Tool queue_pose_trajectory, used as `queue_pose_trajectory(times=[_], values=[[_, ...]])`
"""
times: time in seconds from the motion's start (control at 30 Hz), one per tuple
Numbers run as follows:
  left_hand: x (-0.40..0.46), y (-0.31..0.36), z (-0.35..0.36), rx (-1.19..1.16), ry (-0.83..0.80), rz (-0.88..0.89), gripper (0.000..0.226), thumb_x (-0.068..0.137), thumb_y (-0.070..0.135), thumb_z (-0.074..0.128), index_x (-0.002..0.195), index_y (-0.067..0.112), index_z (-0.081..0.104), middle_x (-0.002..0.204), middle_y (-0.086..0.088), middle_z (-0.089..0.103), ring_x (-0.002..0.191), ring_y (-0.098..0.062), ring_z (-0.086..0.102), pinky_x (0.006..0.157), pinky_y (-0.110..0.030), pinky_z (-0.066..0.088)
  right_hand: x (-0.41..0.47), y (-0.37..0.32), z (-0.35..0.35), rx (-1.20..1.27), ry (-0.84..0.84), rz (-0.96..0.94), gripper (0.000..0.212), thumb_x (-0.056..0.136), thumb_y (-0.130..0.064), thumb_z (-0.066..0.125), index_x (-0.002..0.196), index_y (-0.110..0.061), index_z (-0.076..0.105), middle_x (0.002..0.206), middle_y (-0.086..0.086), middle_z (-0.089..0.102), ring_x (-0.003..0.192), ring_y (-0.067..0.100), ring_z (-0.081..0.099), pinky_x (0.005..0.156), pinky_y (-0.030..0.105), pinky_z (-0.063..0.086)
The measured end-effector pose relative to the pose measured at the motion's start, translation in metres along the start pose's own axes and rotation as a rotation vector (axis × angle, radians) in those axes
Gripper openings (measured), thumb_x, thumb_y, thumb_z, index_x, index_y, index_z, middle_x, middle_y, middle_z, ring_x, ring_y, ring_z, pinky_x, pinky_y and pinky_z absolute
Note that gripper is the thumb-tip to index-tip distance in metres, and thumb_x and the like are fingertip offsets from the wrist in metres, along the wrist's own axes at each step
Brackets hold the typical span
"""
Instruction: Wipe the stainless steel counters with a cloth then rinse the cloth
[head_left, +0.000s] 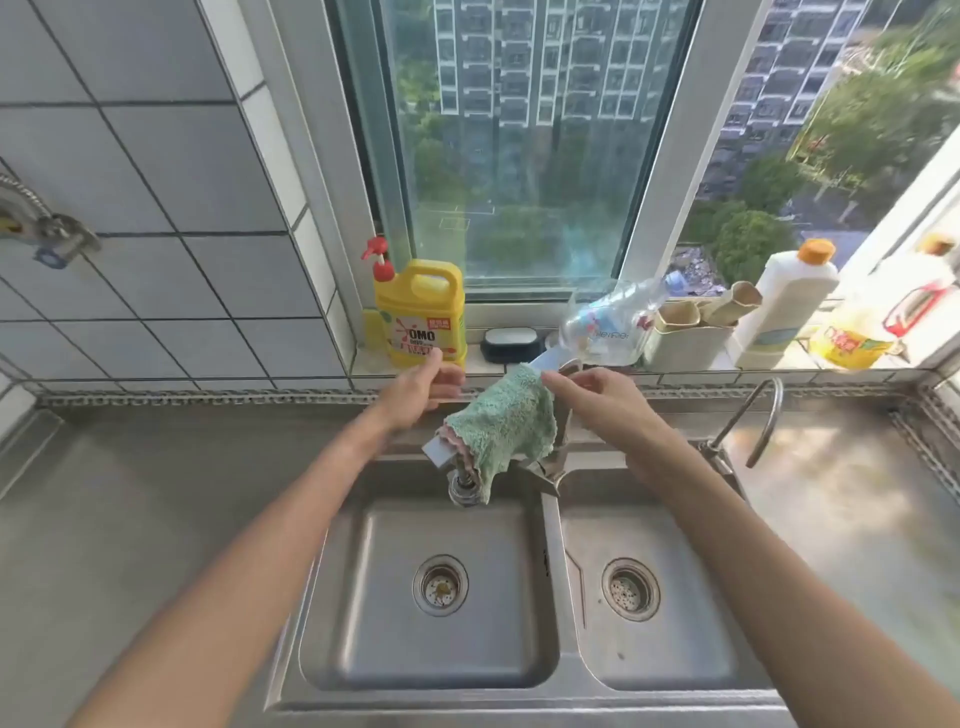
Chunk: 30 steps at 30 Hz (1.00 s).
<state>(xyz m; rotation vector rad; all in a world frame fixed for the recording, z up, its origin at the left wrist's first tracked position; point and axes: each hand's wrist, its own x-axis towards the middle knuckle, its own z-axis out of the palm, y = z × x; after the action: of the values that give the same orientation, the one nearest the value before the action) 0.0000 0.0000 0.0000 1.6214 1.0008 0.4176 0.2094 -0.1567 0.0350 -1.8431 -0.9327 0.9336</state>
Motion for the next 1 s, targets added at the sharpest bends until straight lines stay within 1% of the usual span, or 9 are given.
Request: queue_pose_trajectory(times=[0.13, 0.23, 0.3, 0.4, 0.57, 0.7, 0.8, 0.9, 1.0], values=[[0.014, 0.006, 0.018, -0.202, -0.320, -0.026, 0.053, 0.110, 0.032, 0.018, 0.143, 0.016, 0.056, 0.150, -0.005, 0.059, 0.144, -0.025, 0.051, 0.120, -0.046, 0.041, 0.000, 0.002, 0.016, -0.018, -0.134, 0.111, 0.067, 0.082, -0.071, 0.069, 0.119, -0.016, 0.069, 0.111, 0.001, 0.074, 0.105, 0.025, 0.071, 0.092, 0.046, 0.058], [0.015, 0.000, 0.025, -0.285, -0.459, -0.098, 0.051, 0.105, 0.028, 0.024, 0.135, 0.012, 0.062, 0.126, -0.009, 0.075, 0.112, -0.028, 0.072, 0.086, -0.033, 0.060, -0.002, 0.009, 0.021, 0.087, -0.169, 0.081, 0.054, 0.086, -0.064, 0.070, 0.109, -0.016, 0.077, 0.107, 0.008, 0.079, 0.099, 0.029, 0.070, 0.108, 0.061, 0.045], [0.015, 0.000, 0.027, -0.221, -0.449, -0.112, 0.046, 0.108, 0.026, 0.030, 0.130, 0.005, 0.065, 0.115, -0.017, 0.076, 0.097, -0.029, 0.071, 0.078, -0.034, 0.059, -0.004, 0.010, 0.021, 0.106, -0.184, 0.063, 0.052, 0.087, -0.064, 0.069, 0.104, -0.016, 0.079, 0.106, 0.012, 0.078, 0.089, 0.025, 0.061, 0.097, 0.058, 0.049], [0.015, 0.001, 0.026, -0.112, -0.444, -0.037, 0.033, 0.110, 0.021, 0.038, 0.108, 0.004, 0.066, 0.091, -0.007, 0.076, 0.080, -0.017, 0.071, 0.067, -0.025, 0.056, -0.003, 0.010, 0.021, 0.119, -0.153, 0.038, 0.053, 0.088, -0.058, 0.071, 0.099, -0.007, 0.078, 0.101, 0.017, 0.078, 0.083, 0.030, 0.066, 0.083, 0.045, 0.047], [0.006, 0.011, 0.002, -0.057, -0.223, 0.042, 0.014, 0.103, 0.022, 0.057, 0.092, 0.014, 0.061, 0.086, -0.001, 0.063, 0.082, -0.019, 0.058, 0.079, -0.029, 0.046, -0.007, -0.001, 0.013, 0.109, -0.095, -0.102, 0.047, 0.093, -0.037, 0.074, 0.101, 0.008, 0.066, 0.087, 0.009, 0.072, 0.075, 0.018, 0.070, 0.064, 0.031, 0.054], [-0.026, 0.041, -0.026, -0.018, -0.106, 0.247, 0.007, 0.102, 0.024, 0.063, 0.096, 0.021, 0.066, 0.085, 0.010, 0.069, 0.078, -0.003, 0.065, 0.072, -0.017, 0.051, -0.028, -0.023, 0.008, 0.109, -0.097, -0.238, 0.029, 0.096, -0.030, 0.071, 0.095, -0.001, 0.070, 0.068, -0.010, 0.066, 0.059, 0.003, 0.062, 0.050, 0.016, 0.044], [-0.062, 0.059, -0.036, -0.035, -0.071, 0.375, 0.005, 0.102, 0.020, 0.065, 0.097, 0.020, 0.066, 0.083, 0.017, 0.070, 0.081, -0.001, 0.066, 0.072, -0.014, 0.053, -0.054, -0.042, 0.005, 0.164, -0.113, -0.336, 0.013, 0.094, -0.027, 0.070, 0.095, -0.014, 0.073, 0.078, -0.009, 0.073, 0.069, 0.005, 0.068, 0.060, 0.018, 0.051], [-0.102, 0.062, -0.036, -0.021, -0.057, 0.444, 0.005, 0.099, 0.020, 0.066, 0.095, 0.022, 0.066, 0.081, 0.020, 0.069, 0.078, 0.002, 0.064, 0.071, -0.012, 0.051, -0.083, -0.047, 0.006, 0.195, -0.141, -0.362, 0.018, 0.090, -0.025, 0.071, 0.103, -0.014, 0.073, 0.092, 0.009, 0.075, 0.084, 0.021, 0.068, 0.076, 0.042, 0.050], [-0.139, 0.040, -0.032, 0.029, -0.075, 0.408, 0.004, 0.098, 0.024, 0.067, 0.100, 0.020, 0.068, 0.090, 0.015, 0.070, 0.085, -0.002, 0.066, 0.076, -0.015, 0.052, -0.117, -0.034, 0.014, 0.225, -0.157, -0.348, 0.015, 0.090, -0.020, 0.071, 0.102, -0.012, 0.074, 0.091, 0.008, 0.074, 0.084, 0.019, 0.067, 0.076, 0.038, 0.053]])
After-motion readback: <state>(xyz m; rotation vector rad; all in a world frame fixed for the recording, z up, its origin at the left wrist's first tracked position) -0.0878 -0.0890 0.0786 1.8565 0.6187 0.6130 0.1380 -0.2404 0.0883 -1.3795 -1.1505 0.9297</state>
